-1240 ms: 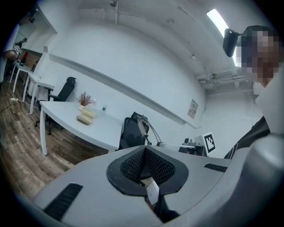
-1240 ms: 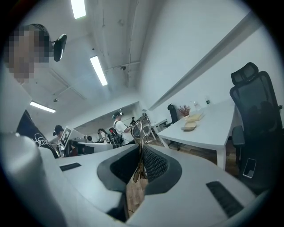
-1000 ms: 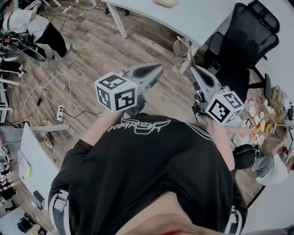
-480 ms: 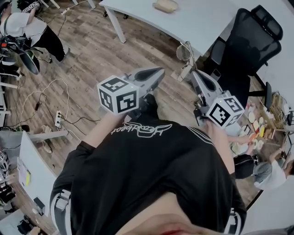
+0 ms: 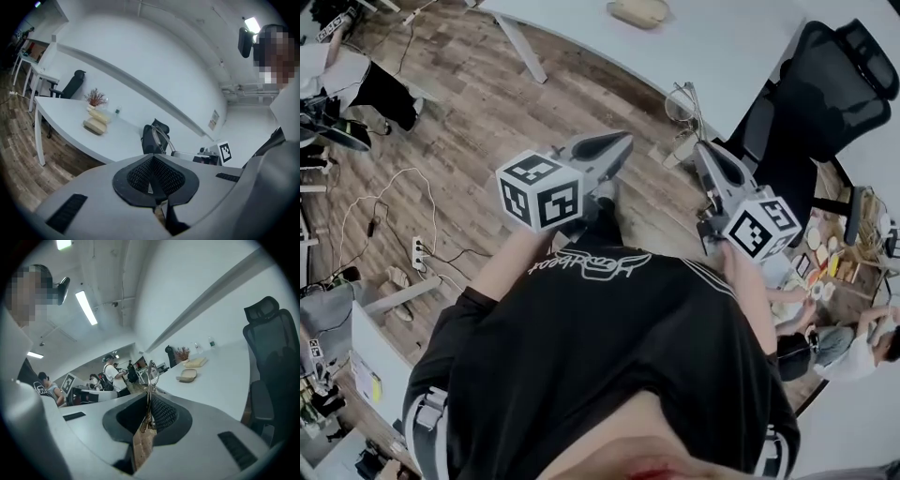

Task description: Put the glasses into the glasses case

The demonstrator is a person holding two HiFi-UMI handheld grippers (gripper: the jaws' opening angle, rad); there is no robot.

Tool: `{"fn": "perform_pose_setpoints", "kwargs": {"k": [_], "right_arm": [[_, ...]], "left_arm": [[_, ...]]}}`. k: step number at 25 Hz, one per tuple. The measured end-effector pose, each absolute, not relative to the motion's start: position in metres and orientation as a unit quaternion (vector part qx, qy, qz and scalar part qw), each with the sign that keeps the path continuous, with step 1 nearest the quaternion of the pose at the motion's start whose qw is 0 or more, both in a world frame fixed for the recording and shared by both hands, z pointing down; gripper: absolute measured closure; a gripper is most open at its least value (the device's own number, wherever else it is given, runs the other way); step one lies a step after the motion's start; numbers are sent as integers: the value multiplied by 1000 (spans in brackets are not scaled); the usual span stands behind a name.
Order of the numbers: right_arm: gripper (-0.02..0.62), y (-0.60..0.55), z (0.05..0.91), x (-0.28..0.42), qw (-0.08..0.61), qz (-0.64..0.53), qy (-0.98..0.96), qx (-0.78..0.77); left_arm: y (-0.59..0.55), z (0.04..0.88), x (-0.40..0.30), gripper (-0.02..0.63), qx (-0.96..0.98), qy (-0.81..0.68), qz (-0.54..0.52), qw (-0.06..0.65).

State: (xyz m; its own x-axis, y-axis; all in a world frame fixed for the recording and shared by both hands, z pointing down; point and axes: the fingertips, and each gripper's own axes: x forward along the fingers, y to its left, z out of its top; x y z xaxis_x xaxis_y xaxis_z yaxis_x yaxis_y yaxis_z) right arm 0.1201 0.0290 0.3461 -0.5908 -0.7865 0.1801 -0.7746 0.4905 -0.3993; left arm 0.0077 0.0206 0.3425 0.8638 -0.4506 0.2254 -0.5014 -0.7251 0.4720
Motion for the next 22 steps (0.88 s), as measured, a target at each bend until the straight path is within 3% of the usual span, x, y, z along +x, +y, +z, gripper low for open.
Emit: {"fn": "perform_pose_setpoints", "kwargs": {"k": [16,22], "right_arm": [[569,-241,374,91,-10,-266,848,-458],[569,-264,381,91,-11,-267,843,-466]], "left_arm": [[-249,369,-36,601,911,-262,80,309],[-274,380,-42,601,912,-255,95,308]]}}
